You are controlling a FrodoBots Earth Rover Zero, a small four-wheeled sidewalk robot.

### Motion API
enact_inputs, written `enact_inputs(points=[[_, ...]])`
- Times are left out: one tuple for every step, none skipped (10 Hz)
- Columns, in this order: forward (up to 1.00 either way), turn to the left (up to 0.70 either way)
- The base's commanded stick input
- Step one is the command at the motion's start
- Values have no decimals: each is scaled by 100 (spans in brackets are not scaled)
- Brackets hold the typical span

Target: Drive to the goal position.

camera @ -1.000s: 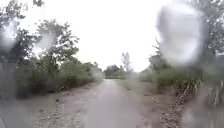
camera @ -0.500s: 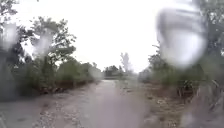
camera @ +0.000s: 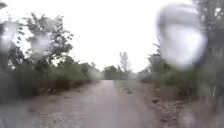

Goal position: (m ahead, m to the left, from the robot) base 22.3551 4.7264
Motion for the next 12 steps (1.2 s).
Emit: enact_inputs(points=[[70,0],[70,0],[70,0],[70,0],[70,0],[70,0],[70,0],[70,0],[70,0],[70,0],[70,0],[70,0]])
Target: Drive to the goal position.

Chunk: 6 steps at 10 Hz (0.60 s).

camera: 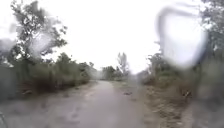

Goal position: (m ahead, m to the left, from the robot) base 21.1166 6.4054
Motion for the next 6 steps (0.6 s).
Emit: enact_inputs(points=[[70,0],[70,0],[70,0],[70,0],[70,0],[70,0]])
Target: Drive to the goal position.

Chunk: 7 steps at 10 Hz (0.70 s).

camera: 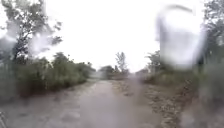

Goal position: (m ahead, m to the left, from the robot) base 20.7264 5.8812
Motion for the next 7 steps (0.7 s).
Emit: enact_inputs(points=[[70,0],[70,0],[70,0],[70,0],[70,0],[70,0],[70,0]])
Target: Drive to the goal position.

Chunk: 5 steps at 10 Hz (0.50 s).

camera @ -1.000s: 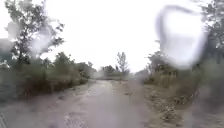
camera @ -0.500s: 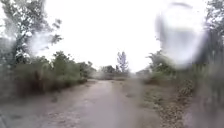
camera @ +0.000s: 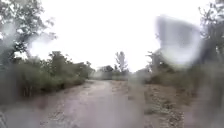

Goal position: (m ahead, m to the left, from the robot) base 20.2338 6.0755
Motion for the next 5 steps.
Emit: enact_inputs(points=[[70,0],[70,0],[70,0],[70,0],[70,0]])
